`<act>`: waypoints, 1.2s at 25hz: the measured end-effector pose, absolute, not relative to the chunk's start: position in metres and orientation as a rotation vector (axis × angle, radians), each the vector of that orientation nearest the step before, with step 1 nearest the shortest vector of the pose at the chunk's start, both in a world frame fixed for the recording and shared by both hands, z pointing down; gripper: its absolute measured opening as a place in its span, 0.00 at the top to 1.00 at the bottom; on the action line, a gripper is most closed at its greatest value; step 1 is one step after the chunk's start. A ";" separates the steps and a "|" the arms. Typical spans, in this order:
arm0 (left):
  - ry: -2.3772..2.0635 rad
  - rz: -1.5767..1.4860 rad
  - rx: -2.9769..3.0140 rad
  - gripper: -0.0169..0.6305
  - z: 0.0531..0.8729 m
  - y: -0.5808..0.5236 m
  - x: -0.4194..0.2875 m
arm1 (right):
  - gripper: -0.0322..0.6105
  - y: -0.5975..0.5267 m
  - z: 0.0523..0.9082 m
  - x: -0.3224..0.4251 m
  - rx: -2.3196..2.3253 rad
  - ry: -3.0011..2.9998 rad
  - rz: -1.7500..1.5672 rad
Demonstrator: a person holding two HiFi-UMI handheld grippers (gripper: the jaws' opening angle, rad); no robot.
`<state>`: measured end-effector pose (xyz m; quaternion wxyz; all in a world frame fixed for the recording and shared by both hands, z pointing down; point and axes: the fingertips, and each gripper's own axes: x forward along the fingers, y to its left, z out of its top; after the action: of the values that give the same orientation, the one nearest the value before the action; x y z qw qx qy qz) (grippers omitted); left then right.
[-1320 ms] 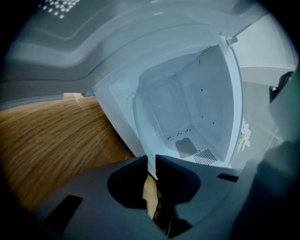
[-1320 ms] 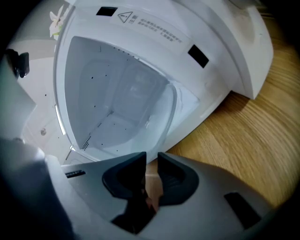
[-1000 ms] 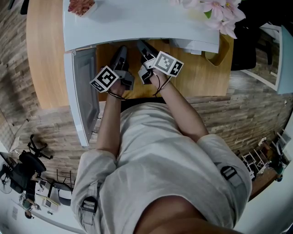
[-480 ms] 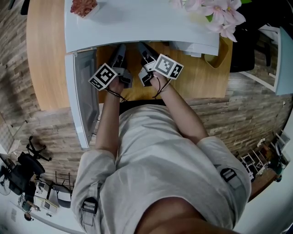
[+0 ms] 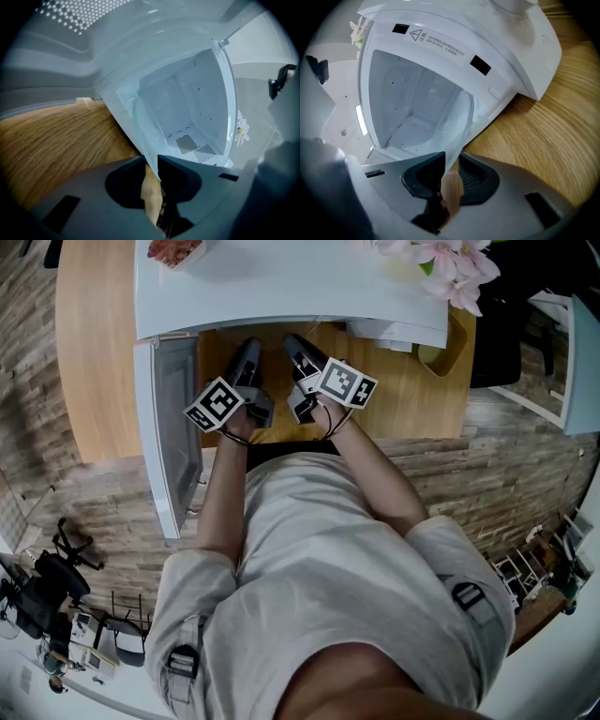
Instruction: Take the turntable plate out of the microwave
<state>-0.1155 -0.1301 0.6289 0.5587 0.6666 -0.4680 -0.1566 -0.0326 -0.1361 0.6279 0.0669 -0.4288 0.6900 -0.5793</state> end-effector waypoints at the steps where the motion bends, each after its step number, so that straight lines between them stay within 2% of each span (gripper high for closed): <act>1: -1.100 -0.369 1.574 0.83 0.629 -0.128 -0.115 | 0.80 -0.134 0.629 -0.032 -1.289 2.106 -1.737; 5: -1.093 -0.351 1.593 0.83 0.629 -0.127 -0.115 | 0.69 -0.144 0.633 -0.027 -1.301 2.141 -1.705; 7: -1.099 -0.340 1.616 0.82 0.630 -0.128 -0.117 | 0.68 -0.151 0.634 -0.025 -1.297 2.104 -1.707; 12: -1.102 -0.361 1.595 0.78 0.630 -0.132 -0.122 | 0.78 -0.157 0.632 -0.025 -1.281 2.096 -1.697; 17: -1.105 -0.403 1.572 0.71 0.631 -0.147 -0.126 | 0.78 -0.151 0.632 -0.026 -1.277 2.104 -1.714; 24: -1.089 -0.396 1.576 0.71 0.631 -0.150 -0.116 | 0.79 -0.123 0.632 -0.031 -1.249 2.105 -1.759; 30: -1.100 -0.414 1.557 0.80 0.633 -0.148 -0.119 | 0.79 -0.112 0.632 -0.033 -1.236 2.118 -1.765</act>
<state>-0.1189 -0.1478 0.6332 0.5608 0.6609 -0.4667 -0.1758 -0.0328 -0.1120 0.6316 0.0601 -0.4084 0.6997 -0.5831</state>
